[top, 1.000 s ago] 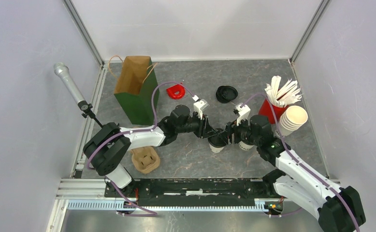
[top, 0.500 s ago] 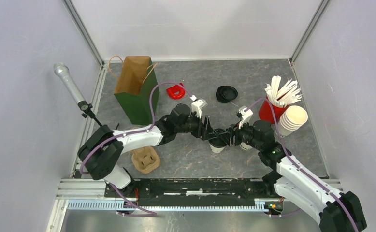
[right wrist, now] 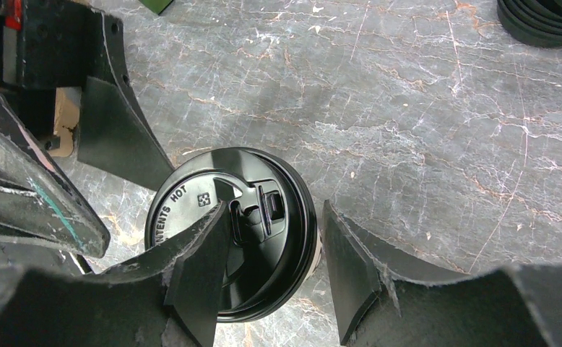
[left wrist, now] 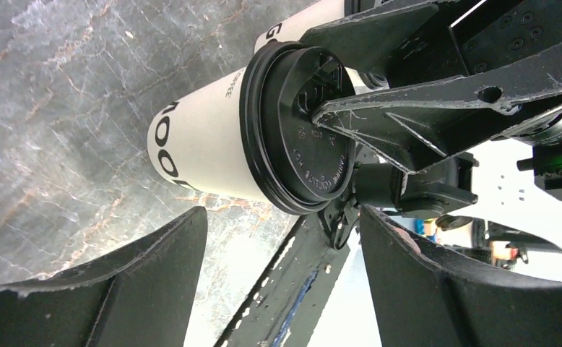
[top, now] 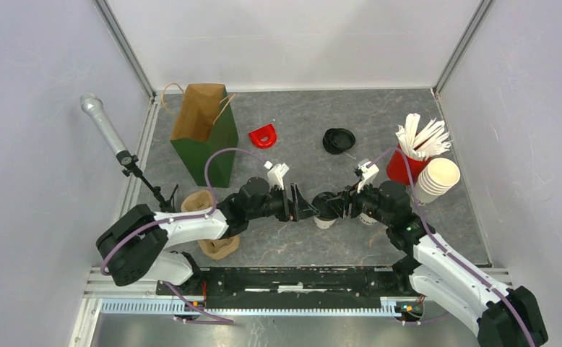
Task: Pack the takeout coffee
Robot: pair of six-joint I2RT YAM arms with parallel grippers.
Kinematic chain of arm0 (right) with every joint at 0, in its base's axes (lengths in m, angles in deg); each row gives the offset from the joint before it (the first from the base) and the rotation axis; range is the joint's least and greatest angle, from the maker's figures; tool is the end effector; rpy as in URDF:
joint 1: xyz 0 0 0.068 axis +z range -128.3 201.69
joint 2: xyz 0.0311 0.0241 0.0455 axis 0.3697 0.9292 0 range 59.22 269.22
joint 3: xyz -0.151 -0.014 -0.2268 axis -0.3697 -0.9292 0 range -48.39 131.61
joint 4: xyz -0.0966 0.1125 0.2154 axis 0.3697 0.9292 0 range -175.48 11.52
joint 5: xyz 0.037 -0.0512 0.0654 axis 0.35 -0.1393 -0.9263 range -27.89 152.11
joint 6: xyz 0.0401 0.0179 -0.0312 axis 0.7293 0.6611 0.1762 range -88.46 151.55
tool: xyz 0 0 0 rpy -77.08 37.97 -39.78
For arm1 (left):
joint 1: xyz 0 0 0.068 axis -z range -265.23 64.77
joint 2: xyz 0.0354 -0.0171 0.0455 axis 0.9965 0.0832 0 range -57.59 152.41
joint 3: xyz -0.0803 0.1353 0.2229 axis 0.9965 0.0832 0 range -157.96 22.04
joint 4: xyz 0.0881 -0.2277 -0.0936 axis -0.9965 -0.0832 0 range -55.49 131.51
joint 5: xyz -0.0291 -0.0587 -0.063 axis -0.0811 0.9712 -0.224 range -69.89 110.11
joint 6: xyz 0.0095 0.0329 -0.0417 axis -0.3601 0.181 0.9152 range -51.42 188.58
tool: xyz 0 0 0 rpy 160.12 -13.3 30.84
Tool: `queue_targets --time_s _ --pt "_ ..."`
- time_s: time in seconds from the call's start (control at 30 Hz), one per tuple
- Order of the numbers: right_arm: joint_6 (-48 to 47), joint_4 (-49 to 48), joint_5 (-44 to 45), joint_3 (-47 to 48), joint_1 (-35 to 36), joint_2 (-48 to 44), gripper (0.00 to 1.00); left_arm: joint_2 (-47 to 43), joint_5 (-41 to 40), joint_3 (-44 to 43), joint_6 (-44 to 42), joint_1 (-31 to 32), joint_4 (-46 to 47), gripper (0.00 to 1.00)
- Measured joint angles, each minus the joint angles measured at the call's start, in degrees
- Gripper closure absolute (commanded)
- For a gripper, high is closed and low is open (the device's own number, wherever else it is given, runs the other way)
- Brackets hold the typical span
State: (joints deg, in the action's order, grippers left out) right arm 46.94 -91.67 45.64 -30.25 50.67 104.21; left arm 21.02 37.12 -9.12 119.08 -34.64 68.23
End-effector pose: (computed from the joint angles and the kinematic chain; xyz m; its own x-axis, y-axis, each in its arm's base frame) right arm 0.1528 0.0961 0.2049 -0.4825 0.0238 -0.8756 -0.5897 0.7303 0.3448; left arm 0.1690 -0.2220 0.1942 -0.8470 -0.1315 -0.5150 0.4070 0.4627 -0.7876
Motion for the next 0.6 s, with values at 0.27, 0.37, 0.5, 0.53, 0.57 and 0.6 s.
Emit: queue_targets --time_s 0.27,0.37,0.5,0.53,0.57,0.6 --pt "0.81 -0.87 -0.09 -0.39 0.0 0.11 0.45 3.52 -3.58 3.39 9.07 1.92 11.28 0.2" --pt "1.03 -1.09 -0.17 -0.39 0.0 0.24 0.45 6.58 -4.02 3.48 11.56 2.29 14.71 0.24" --pt "1.07 -1.66 -0.11 -0.66 -0.09 0.33 0.45 10.01 -4.66 3.58 13.73 2.93 18.8 0.29" --pt "1.09 -1.92 -0.11 -0.81 -0.17 0.33 0.45 10.49 -4.81 3.65 14.14 3.06 19.34 0.31" --pt "1.11 -2.14 -0.09 -0.87 -0.22 0.33 0.45 10.86 -4.96 3.8 14.49 3.17 19.96 0.32" --pt "1.09 -2.34 -0.02 -0.96 -0.24 0.33 0.46 11.06 -5.09 3.93 14.69 3.26 20.35 0.33"
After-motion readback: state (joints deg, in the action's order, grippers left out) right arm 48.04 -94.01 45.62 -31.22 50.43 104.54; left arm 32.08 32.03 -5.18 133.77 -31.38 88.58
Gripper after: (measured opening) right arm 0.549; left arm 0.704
